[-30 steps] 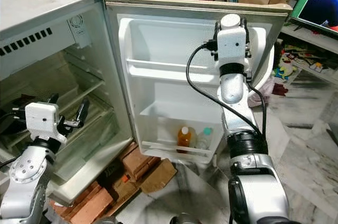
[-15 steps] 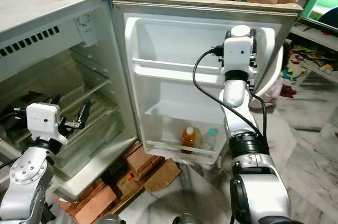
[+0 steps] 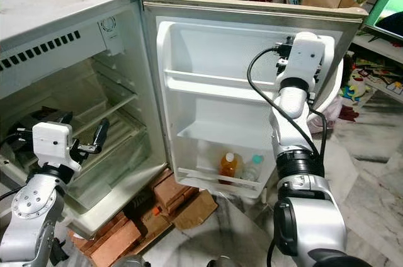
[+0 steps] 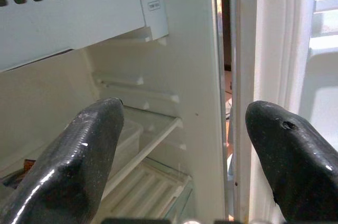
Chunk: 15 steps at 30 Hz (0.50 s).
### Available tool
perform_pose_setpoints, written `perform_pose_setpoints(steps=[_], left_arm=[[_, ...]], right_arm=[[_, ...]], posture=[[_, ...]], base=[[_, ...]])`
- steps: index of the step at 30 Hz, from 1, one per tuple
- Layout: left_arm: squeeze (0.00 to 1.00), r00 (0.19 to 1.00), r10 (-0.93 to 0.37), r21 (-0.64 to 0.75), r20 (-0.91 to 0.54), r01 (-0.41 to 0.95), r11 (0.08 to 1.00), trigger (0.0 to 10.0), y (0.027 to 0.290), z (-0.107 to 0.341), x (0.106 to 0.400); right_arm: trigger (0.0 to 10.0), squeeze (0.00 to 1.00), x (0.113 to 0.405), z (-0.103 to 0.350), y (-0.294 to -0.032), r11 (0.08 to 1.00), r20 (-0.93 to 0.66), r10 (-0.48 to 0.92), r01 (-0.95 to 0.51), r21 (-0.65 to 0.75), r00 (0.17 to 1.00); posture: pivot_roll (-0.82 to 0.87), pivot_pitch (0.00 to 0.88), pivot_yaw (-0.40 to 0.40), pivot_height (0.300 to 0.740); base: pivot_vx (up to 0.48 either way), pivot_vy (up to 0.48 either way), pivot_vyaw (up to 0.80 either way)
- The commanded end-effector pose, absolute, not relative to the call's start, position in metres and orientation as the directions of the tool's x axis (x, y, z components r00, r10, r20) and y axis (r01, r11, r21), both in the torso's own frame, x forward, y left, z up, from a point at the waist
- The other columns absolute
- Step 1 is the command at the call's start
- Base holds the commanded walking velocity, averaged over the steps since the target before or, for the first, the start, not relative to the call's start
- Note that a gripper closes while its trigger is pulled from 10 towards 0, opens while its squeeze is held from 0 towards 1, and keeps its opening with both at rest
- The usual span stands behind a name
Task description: Restocking fridge
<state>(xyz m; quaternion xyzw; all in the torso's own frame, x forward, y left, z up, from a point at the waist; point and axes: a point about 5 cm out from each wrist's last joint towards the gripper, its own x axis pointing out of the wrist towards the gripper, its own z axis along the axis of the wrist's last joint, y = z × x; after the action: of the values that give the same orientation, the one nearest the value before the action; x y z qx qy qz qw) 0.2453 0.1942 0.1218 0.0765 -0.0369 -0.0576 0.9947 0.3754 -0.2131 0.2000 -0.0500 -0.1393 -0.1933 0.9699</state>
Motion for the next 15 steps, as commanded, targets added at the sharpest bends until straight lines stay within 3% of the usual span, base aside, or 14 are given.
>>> perform_pose_setpoints(steps=[1, 9, 15], left_arm=[[0.00, 0.987, -0.139, 0.168, 0.079, 0.124, 0.978, 10.0, 0.192, 0.128, 0.249], [0.00, 0.987, -0.144, 0.170, 0.078, 0.129, 0.977, 10.0, 0.191, 0.128, 0.249], [0.00, 0.987, -0.144, 0.172, 0.073, 0.130, 0.977, 10.0, 0.192, 0.127, 0.250]], right_arm=[[10.0, 1.00, 0.376, 0.196, -0.225, 0.907, 0.241, -0.404, 0.421, -0.021, 0.882], [10.0, 1.00, 0.375, 0.208, -0.222, 0.921, 0.266, -0.372, 0.389, -0.011, 0.889], [10.0, 1.00, 0.371, 0.231, -0.215, 0.936, 0.388, -0.319, 0.352, -0.015, 0.865]], posture=[[0.15, 0.004, 0.000, 0.740], [0.15, 0.003, 0.001, 0.740], [0.14, 0.000, 0.003, 0.740]], base=[[0.000, 0.000, 0.00], [0.000, 0.000, 0.00], [0.000, 0.000, 0.00]])
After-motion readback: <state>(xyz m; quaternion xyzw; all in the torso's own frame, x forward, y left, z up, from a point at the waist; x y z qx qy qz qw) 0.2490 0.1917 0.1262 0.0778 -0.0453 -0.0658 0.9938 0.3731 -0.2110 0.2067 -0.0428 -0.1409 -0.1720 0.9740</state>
